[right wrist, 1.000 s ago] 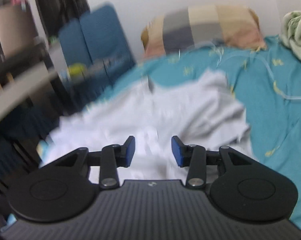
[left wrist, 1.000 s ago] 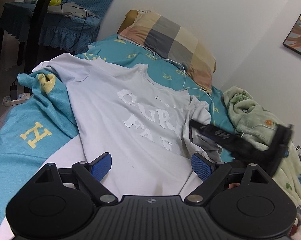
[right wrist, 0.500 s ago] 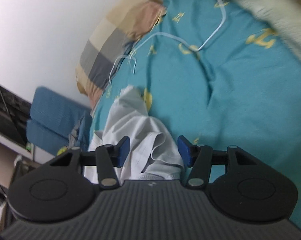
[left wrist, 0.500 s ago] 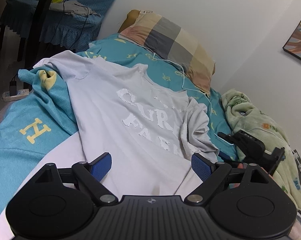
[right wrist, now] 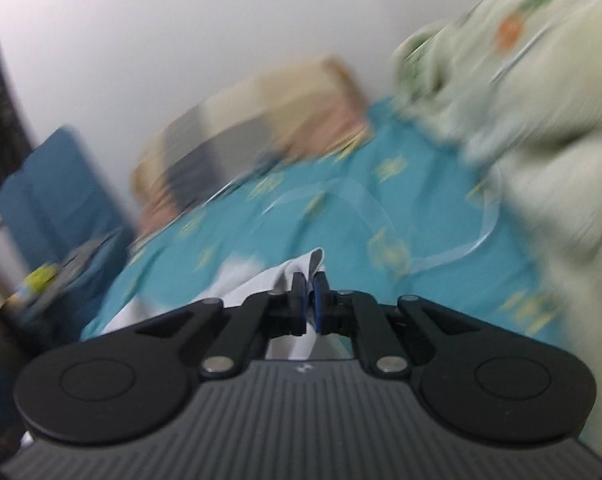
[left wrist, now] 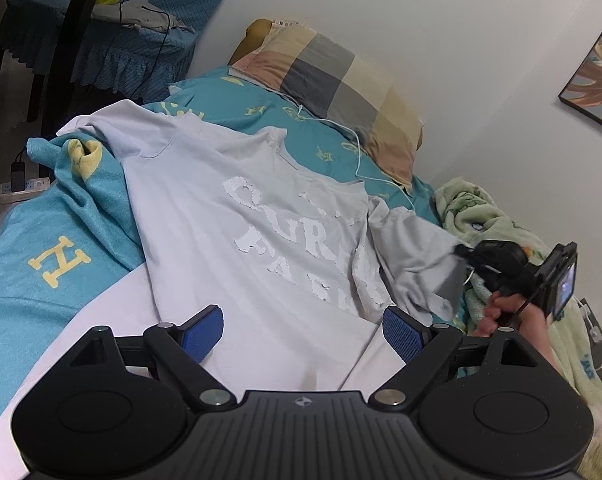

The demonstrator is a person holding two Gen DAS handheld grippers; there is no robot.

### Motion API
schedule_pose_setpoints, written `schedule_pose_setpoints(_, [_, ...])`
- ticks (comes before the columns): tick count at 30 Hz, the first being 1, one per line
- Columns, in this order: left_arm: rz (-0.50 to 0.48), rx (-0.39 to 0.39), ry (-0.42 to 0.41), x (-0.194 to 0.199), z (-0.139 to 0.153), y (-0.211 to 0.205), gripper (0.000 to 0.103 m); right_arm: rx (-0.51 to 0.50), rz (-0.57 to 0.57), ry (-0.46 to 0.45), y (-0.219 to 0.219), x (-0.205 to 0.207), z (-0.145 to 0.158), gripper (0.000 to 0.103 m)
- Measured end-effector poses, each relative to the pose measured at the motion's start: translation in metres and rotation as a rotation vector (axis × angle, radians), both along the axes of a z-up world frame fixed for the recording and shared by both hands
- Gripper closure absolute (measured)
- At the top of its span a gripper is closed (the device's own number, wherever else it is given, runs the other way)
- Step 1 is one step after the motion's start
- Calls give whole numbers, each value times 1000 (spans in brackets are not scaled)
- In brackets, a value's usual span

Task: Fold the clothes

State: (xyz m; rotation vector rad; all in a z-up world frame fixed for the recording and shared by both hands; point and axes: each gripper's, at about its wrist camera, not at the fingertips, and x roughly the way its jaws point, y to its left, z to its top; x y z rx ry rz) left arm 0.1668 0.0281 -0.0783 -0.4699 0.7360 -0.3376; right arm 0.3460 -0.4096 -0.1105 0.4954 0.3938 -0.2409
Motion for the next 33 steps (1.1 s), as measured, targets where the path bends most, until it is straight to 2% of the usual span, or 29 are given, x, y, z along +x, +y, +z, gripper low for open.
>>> schedule_pose_setpoints(3, [-4,2,-1,-1,0,-2,14,-60,-108,37,-38,1,1,97])
schedule_pose_setpoints(6, [2,17,5,2,0,-3,14,-117,-160,130,-61,12,-21,96])
schedule_pose_setpoints(9, [9,37,15,6,-3,-4,14,-113,-151,204,-69,17,-44,95])
schedule_pose_setpoints(12, [13,51,27,9,-5,-4,14,-118,-117,204,-66,16,-39,93])
schedule_pose_setpoints(13, [13,56,27,10,-5,-4,14,-91,-106,197,-66,14,-35,91])
schedule_pose_setpoints(15, [15,62,25,11,-4,-4,14,-21,-78,187,-63,8,-26,76])
schedule_pose_setpoints(16, [18,63,24,11,-3,-3,14,9,-69,181,-60,3,-22,60])
schedule_pose_setpoints(17, [22,64,23,11,-2,-2,14,40,-59,176,-58,-3,-18,50])
schedule_pose_setpoints(19, [28,71,30,9,-2,0,14,110,-55,184,-53,-17,-10,47])
schedule_pose_setpoints(24, [37,117,50,3,-2,2,14,388,-66,237,-42,-52,-13,47])
schedule_pose_setpoints(28, [33,161,41,-1,0,-1,14,634,-99,247,-30,-68,-46,47])
schedule_pose_setpoints(31, [38,180,42,-1,-1,-1,14,707,-172,246,-25,-73,-74,47])
schedule_pose_setpoints(33, [41,185,45,0,-2,-1,14,777,-223,212,-26,-75,-92,47])
